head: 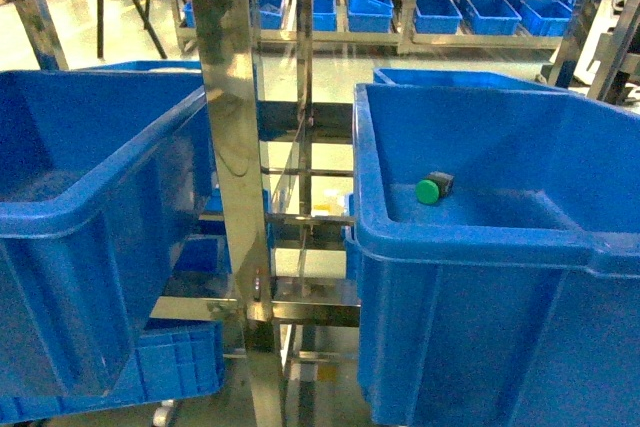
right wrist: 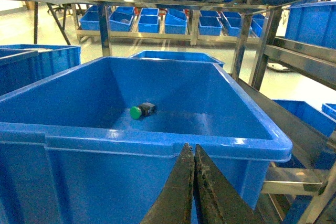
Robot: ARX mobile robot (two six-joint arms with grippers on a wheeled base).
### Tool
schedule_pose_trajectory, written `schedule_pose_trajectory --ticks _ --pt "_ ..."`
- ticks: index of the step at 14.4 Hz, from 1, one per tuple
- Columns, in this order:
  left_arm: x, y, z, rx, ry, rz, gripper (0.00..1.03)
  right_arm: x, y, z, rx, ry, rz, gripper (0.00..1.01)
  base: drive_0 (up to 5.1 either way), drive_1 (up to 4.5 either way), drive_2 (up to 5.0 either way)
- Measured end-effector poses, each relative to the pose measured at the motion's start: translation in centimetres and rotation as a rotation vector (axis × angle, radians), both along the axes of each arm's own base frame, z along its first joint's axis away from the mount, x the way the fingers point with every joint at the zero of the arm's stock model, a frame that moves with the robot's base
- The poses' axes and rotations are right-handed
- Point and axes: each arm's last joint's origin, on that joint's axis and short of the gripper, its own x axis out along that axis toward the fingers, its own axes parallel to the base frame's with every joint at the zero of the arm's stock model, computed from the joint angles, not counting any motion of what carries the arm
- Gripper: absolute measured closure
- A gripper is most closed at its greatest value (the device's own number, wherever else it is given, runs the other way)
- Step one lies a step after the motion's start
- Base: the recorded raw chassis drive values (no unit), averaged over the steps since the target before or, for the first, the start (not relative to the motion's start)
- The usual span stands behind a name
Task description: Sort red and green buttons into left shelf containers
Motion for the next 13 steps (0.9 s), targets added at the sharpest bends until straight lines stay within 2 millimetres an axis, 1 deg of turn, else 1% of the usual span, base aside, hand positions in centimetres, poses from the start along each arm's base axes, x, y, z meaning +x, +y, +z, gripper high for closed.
schedule_pose_trajectory --ticks 2,4,5,7,11,12,13 --pt "0.0 0.0 0.01 0.0 -0.001 0.0 1.01 0.0 0.0 0.0 0.0 0.0 0.0 0.99 0.0 0.0 0.0" --pt "0.0 0.0 0.01 0.0 -0.001 0.0 0.86 0.0 0.0 0.0 0.0 0.0 0.0 0.86 0.0 0.0 0.0" --pt "0.0 0.0 0.01 0.0 -0.001 0.0 0.77 0.0 0.0 0.0 0.0 0.0 0.0 0.77 0.0 0.0 0.0" --pt "0.0 0.0 0.01 0.0 -0.001 0.0 0.54 0.0 0.0 0.0 0.0 0.0 0.0 0.53 0.0 0.0 0.0" --pt "0.0 0.0 0.01 0.0 -0.001 0.0 0.04 0.0 0.0 0.0 0.0 0.0 0.0 0.02 0.0 0.0 0.0" --pt "0.0 0.0 0.01 0.0 -0.001 0.0 0.05 0.0 0.0 0.0 0.0 0.0 0.0 0.04 0.0 0.0 0.0" --pt "0.0 0.0 0.01 0.0 -0.001 0.0 0.05 0.0 0.0 0.0 0.0 0.0 0.0 0.03 0.0 0.0 0.0"
